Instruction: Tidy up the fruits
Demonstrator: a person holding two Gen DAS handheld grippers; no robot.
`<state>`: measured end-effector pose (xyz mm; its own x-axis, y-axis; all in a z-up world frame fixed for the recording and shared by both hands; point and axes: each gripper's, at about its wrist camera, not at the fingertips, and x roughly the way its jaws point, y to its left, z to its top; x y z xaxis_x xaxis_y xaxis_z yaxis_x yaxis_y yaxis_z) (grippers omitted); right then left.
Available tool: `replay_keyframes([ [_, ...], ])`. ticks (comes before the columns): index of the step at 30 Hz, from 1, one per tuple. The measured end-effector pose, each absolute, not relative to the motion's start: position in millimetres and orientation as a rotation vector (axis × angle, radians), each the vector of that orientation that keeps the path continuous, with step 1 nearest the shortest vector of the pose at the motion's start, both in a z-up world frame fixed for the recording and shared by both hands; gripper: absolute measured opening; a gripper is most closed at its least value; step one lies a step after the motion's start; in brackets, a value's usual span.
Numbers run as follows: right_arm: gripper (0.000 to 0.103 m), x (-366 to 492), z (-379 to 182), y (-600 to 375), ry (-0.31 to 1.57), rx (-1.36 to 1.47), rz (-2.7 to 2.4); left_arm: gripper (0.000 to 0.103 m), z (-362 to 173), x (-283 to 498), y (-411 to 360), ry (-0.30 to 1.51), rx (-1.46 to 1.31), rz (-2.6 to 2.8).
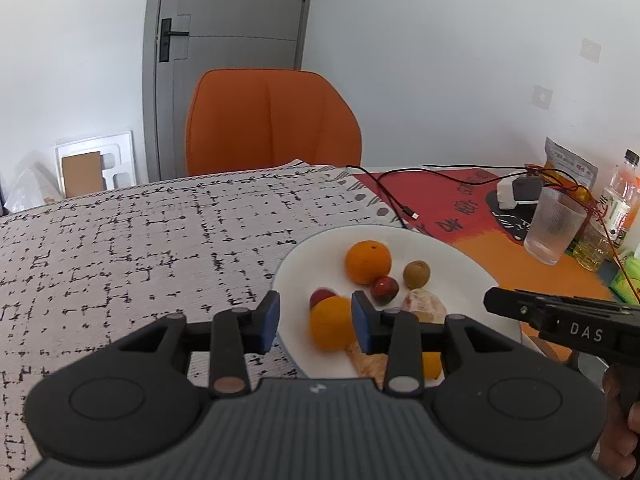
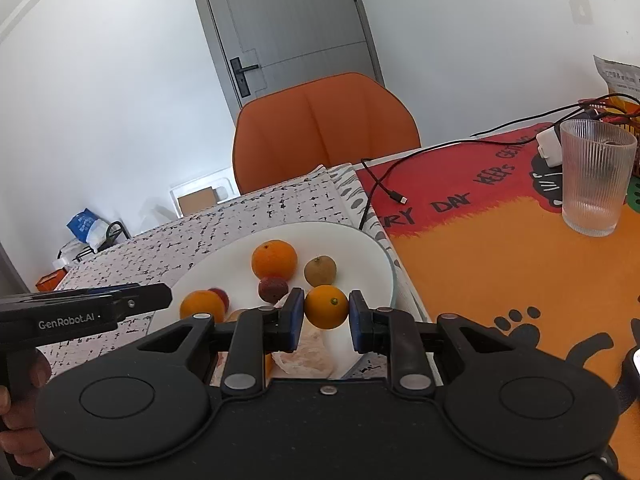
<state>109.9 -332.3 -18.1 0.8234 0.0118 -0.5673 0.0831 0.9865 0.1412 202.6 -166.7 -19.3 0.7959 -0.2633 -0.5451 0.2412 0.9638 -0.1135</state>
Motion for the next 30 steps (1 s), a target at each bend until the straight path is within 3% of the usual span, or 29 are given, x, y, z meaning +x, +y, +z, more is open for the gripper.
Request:
replay_keyframes([
  [3,0.036,110,-18,-333,0.604,0.169,-0.053,0.038,-19,201,-164,0.595,-0.039,-0.272],
  [11,0.037,103,-15,-331,0.604,0.165,-0.062,0.056,-15,192,-153,0.579,-0.046,-0.248],
  [17,0.037,100,-10,-323,0.6,0.156,-0.051,0.063,-7,183,-143,0.56,-0.057,-0.234],
  [24,0.042,90,-3,-311,0.588,0.143,-0.031,0.077,-2,169,-131,0.541,-0.057,-0.2],
  [30,0.057,84,1,-300,0.582,0.146,-0.005,0.084,7,155,-119,0.514,-0.049,-0.149],
])
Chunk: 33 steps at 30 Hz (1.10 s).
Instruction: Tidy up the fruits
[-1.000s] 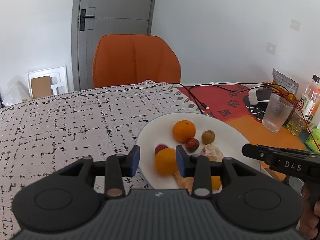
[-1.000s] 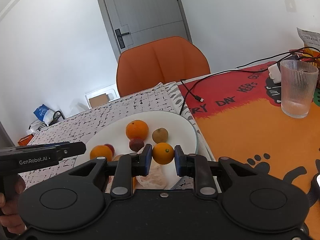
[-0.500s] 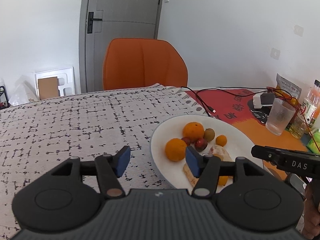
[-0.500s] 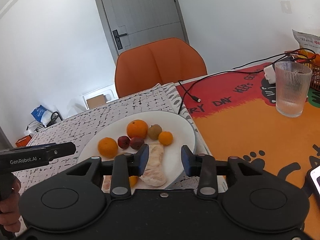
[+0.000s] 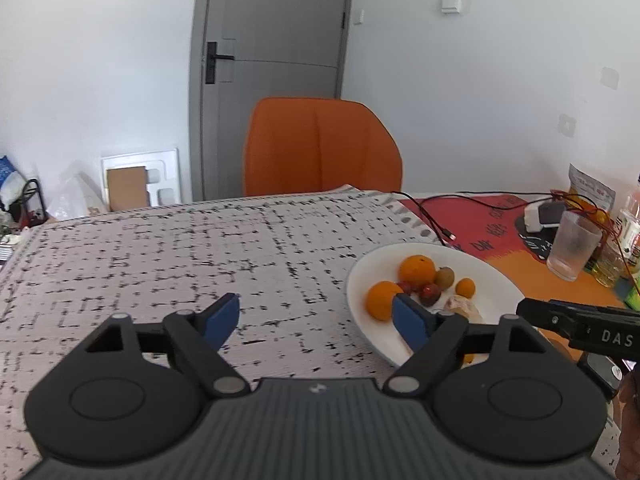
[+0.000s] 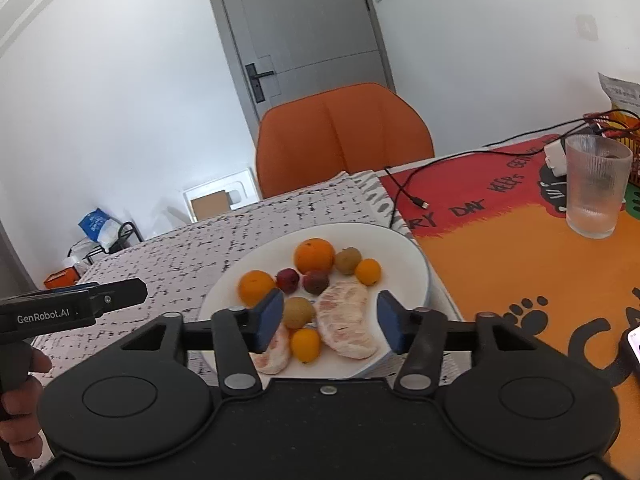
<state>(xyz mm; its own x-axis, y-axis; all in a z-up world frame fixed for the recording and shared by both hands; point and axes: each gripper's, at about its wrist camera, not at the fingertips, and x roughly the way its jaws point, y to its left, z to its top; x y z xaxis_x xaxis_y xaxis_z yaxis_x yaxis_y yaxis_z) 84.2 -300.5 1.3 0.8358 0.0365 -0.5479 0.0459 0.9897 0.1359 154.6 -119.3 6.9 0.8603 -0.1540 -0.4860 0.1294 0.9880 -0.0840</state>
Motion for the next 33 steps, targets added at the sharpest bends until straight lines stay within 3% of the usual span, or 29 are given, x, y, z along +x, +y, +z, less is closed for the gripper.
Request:
replay_keyframes([
  [4,0.074,79,8,-291,0.566,0.134,0.021,0.092,12,144,-113,0.5,-0.037,-0.118],
  [8,0.085,73,14,-281,0.548,0.123,0.047,0.098,19,131,-103,0.478,-0.042,-0.09],
  [10,0.094,70,17,-276,0.542,0.119,0.055,0.099,22,125,-99,0.468,-0.043,-0.079],
  [14,0.102,65,23,-267,0.534,0.111,0.078,0.1,28,114,-92,0.461,-0.039,-0.058],
  [33,0.103,35,45,-235,0.524,0.086,0.123,0.103,53,56,-58,0.441,-0.036,-0.03],
])
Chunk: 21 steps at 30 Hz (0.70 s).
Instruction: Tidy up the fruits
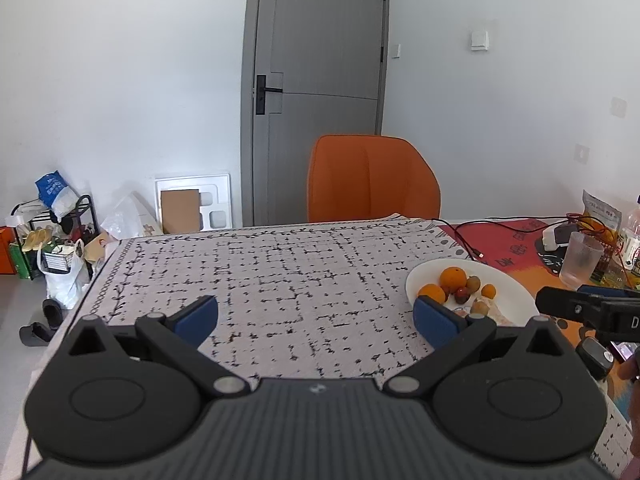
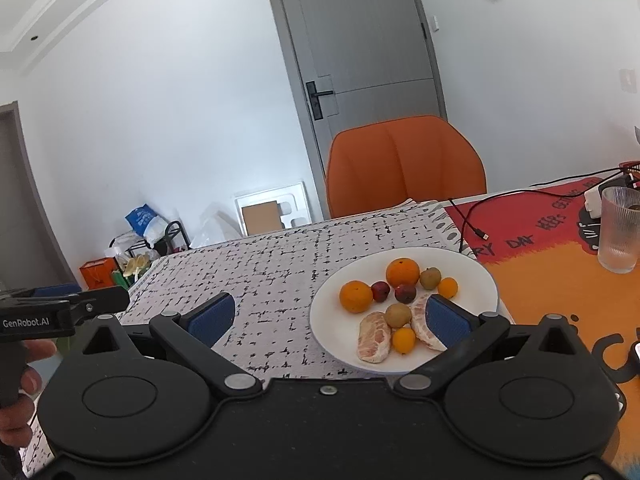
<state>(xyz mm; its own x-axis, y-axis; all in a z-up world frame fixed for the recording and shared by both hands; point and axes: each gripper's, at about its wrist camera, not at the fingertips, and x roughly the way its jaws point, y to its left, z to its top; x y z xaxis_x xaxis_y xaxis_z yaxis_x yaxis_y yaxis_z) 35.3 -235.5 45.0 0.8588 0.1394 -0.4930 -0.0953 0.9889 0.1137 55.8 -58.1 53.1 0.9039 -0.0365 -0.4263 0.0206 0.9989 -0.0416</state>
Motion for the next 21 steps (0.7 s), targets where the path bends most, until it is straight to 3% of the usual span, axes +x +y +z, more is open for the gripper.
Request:
replay_keyframes([
  [21,0.103,-1,40,-219,0.598,0.102,0.193,0.103,48,3,-11,0.473,-0.07,0.091],
])
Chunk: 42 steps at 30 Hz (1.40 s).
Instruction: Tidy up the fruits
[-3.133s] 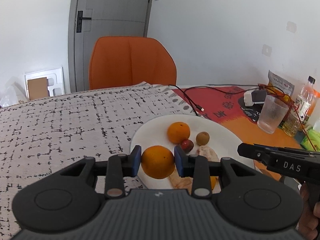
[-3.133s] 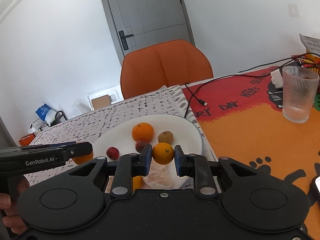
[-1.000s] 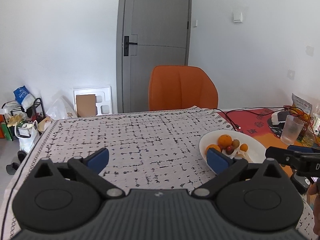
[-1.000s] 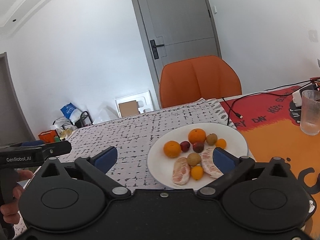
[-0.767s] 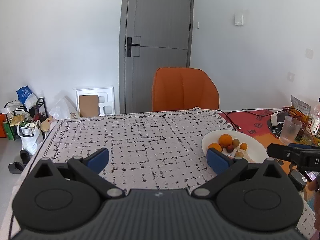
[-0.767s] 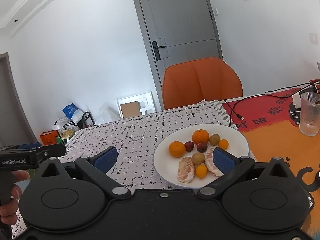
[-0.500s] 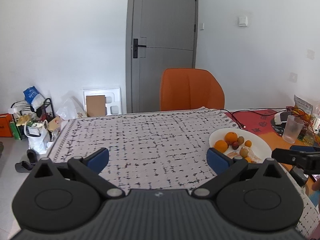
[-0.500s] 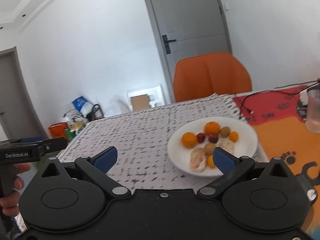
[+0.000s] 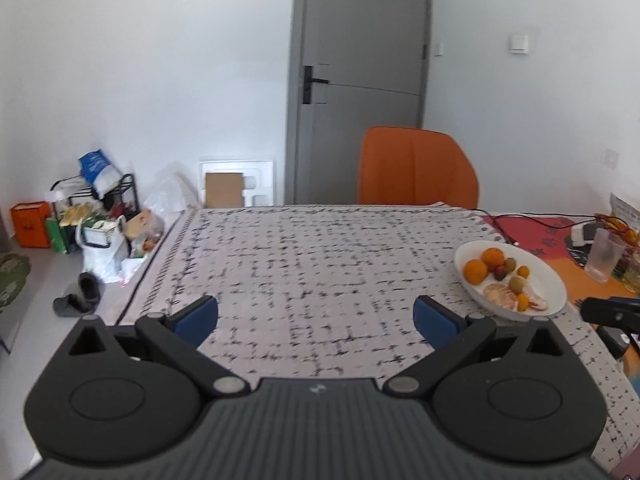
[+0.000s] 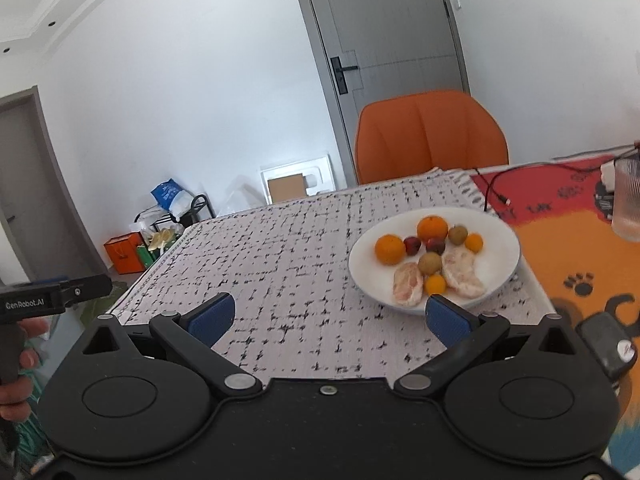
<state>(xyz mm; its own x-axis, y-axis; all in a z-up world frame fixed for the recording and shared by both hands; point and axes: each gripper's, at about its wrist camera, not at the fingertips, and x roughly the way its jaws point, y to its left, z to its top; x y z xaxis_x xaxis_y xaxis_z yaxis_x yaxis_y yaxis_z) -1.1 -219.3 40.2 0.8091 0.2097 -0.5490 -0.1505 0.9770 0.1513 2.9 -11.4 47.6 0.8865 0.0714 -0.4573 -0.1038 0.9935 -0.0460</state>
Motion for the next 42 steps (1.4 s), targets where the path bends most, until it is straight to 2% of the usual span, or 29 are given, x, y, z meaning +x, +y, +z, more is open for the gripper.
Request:
replay_keyframes([
  [42,0.103,-12,25,-205,0.612,0.046,0.152,0.103,21,-9,6,0.534,-0.064,0.121],
])
